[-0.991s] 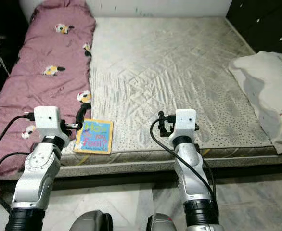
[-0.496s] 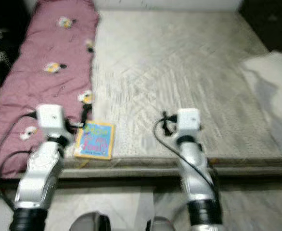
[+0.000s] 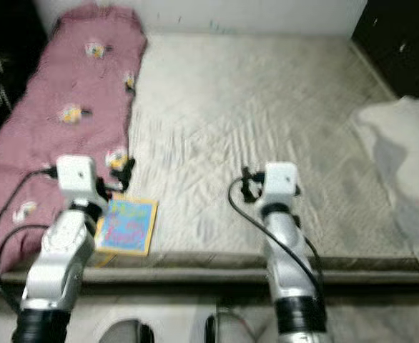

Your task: Clean up the room

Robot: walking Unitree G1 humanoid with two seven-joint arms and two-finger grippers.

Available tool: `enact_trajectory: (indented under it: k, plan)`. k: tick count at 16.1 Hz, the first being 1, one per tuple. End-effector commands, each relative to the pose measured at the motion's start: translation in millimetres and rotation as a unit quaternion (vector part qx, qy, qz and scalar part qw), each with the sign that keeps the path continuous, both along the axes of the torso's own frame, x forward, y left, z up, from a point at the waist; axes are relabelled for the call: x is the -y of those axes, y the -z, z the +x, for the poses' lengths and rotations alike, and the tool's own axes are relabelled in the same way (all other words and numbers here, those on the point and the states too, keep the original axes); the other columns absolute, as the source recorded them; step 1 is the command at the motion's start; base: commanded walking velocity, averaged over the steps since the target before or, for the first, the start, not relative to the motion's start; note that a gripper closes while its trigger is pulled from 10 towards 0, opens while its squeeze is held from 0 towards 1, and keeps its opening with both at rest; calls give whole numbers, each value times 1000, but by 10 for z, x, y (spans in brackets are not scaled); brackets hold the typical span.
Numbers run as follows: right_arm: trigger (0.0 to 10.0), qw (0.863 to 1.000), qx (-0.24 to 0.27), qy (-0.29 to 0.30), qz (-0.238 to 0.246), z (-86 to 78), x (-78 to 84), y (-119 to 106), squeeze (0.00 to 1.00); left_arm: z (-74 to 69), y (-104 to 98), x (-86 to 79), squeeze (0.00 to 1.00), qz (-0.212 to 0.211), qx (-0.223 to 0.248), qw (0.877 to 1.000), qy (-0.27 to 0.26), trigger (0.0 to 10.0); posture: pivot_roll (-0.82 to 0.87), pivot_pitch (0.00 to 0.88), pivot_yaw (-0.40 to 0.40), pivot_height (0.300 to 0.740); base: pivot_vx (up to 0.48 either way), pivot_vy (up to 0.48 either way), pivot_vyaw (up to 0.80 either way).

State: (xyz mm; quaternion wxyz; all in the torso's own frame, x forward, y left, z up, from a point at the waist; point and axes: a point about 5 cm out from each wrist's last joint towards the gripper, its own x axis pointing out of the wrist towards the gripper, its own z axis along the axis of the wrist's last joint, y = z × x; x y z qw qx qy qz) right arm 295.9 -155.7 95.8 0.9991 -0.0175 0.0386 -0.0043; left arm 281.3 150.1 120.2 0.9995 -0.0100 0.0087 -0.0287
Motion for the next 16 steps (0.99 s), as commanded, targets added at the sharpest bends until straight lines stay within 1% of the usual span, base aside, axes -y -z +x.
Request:
enact_trajectory:
  k: [1,4,16]
  plan:
    - [10000,1000,-6,-1,-2,2,1,13,0,-15,23,-27,0,-2,-7,1000,-2,10000,-24,104,-5,740,0,345,-800]
    - [10000,1000,-5,-2,-5,3,6,21,0,-8,27,-27,0,-10,-10,1000,-5,10000,-24,103,-7,740,0,472,-612]
    - [10000,1000,-9,-9,-11,-19,-4,45,0,-6,34,-25,0,-7,-11,1000,-7,10000,-26,98,-8,740,0,472,0]
